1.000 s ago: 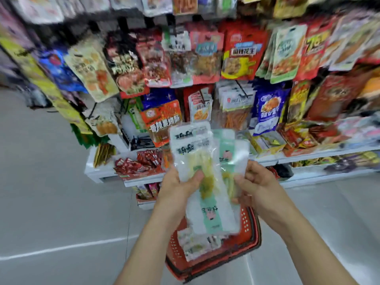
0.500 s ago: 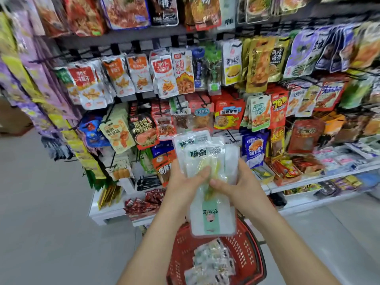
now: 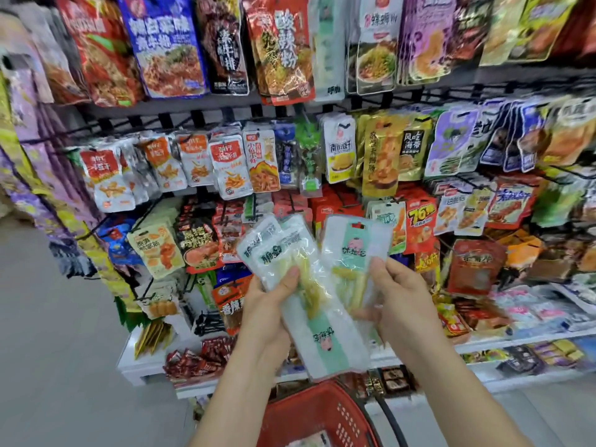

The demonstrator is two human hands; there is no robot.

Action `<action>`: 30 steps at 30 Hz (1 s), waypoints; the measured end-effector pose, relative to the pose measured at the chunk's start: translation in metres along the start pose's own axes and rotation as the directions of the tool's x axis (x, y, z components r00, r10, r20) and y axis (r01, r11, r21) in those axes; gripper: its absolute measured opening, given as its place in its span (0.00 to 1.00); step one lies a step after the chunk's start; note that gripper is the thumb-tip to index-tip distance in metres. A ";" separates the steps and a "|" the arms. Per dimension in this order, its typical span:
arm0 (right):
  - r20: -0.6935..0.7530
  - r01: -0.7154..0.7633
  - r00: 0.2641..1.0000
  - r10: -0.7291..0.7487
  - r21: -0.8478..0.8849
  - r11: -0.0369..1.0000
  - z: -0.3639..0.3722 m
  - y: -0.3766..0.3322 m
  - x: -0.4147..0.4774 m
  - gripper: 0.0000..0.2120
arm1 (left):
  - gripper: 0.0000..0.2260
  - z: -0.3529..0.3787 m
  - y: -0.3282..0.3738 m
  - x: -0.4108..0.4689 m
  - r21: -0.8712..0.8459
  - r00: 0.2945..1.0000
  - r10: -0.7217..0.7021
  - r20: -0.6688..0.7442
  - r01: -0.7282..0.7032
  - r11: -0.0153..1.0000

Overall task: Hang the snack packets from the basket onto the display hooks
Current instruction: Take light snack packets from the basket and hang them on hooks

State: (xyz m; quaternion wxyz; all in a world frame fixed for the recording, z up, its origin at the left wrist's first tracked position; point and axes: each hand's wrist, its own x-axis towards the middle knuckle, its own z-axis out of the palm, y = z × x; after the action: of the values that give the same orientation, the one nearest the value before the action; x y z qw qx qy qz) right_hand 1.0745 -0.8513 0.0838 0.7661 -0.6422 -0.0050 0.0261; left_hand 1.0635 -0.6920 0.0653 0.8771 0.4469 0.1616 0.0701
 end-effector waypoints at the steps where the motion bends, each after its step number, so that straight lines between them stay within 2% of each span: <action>1: -0.015 -0.001 1.000 0.002 0.034 0.999 -0.010 -0.007 0.009 0.18 | 0.24 0.008 -0.002 0.005 0.007 1.000 0.017 -0.024 -0.016 1.000; 3: -0.064 0.029 0.998 -0.028 0.009 1.000 -0.029 -0.019 0.025 0.16 | 0.27 0.022 -0.003 0.014 0.056 0.993 0.085 -0.082 -0.081 0.995; 5: -0.098 0.087 0.991 -0.095 -0.079 0.993 -0.047 -0.025 0.042 0.08 | 0.25 0.034 -0.003 0.021 0.134 0.979 0.166 -0.116 -0.150 0.979; 7: -0.064 0.213 0.971 -0.230 -0.202 0.956 -0.064 -0.031 0.056 0.19 | 0.21 0.043 -0.004 0.024 0.280 0.964 0.248 -0.101 -0.211 0.936; 8: -0.025 0.305 0.945 -0.326 -0.296 0.905 -0.071 -0.035 0.063 0.22 | 0.21 0.048 -0.004 0.025 0.356 0.955 0.285 -0.082 -0.240 0.903; 10: 0.063 0.441 0.875 -0.480 -0.513 0.737 -0.081 -0.046 0.076 0.22 | 0.24 0.059 -0.003 0.024 0.465 0.941 0.337 -0.030 -0.286 0.838; 12: 0.126 0.470 0.851 -0.511 -0.618 0.630 -0.083 -0.053 0.090 0.19 | 0.24 0.068 0.000 0.023 0.517 0.935 0.353 0.041 -0.322 0.793; 13: 0.129 0.464 0.858 -0.497 -0.607 0.645 -0.081 -0.055 0.094 0.19 | 0.24 0.072 0.002 0.023 0.529 0.933 0.350 0.088 -0.342 0.777; 14: 0.101 0.430 0.887 -0.450 -0.533 0.729 -0.078 -0.056 0.097 0.19 | 0.25 0.075 0.004 0.023 0.546 0.931 0.339 0.135 -0.355 0.759; 16: 0.089 0.262 0.964 -0.250 -0.183 0.948 -0.071 -0.060 0.100 0.18 | 0.26 0.079 0.011 0.025 0.599 0.928 0.307 0.209 -0.370 0.710; 17: 0.154 0.179 0.973 -0.175 -0.017 0.984 -0.069 -0.061 0.100 0.14 | 0.26 0.080 0.015 0.025 0.624 0.927 0.290 0.237 -0.374 0.686; 18: 0.239 0.130 0.960 -0.144 0.074 0.989 -0.067 -0.061 0.100 0.10 | 0.26 0.081 0.018 0.027 0.636 0.926 0.275 0.259 -0.378 0.673; 19: 0.309 0.145 0.939 -0.150 0.040 0.989 -0.065 -0.061 0.099 0.11 | 0.26 0.081 0.020 0.029 0.638 0.923 0.271 0.274 -0.386 0.667; 20: 0.368 0.211 0.914 -0.171 -0.071 0.975 -0.062 -0.059 0.099 0.18 | 0.25 0.082 0.022 0.030 0.629 0.918 0.276 0.285 -0.397 0.669; 21: 0.386 0.285 0.902 -0.192 -0.199 0.938 -0.055 -0.059 0.098 0.22 | 0.24 0.083 0.024 0.032 0.603 0.910 0.288 0.297 -0.413 0.683; 22: 0.372 0.319 0.906 -0.204 -0.280 0.905 -0.047 -0.058 0.096 0.22 | 0.23 0.084 0.025 0.032 0.567 0.902 0.306 0.304 -0.430 0.703; 23: 0.361 0.320 0.909 -0.206 -0.290 0.902 -0.037 -0.057 0.094 0.20 | 0.22 0.085 0.026 0.033 0.524 0.893 0.326 0.311 -0.447 0.725; 26: 0.296 0.285 0.927 -0.231 -0.153 0.946 -0.010 -0.053 0.088 0.13 | 0.22 0.087 0.032 0.034 0.462 0.884 0.326 0.334 -0.456 0.761; 30: 0.157 0.373 0.925 -0.345 -0.216 0.902 0.016 -0.043 0.089 0.06 | 0.26 0.075 0.044 0.043 0.507 0.901 0.307 0.307 -0.428 0.749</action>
State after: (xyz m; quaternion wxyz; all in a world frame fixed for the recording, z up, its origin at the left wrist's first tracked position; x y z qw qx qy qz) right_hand 1.1637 -0.8386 0.1262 0.6723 -0.7160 -0.1706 -0.0796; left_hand 1.1303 -0.7116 0.1327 0.6863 0.7126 -0.0073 0.1452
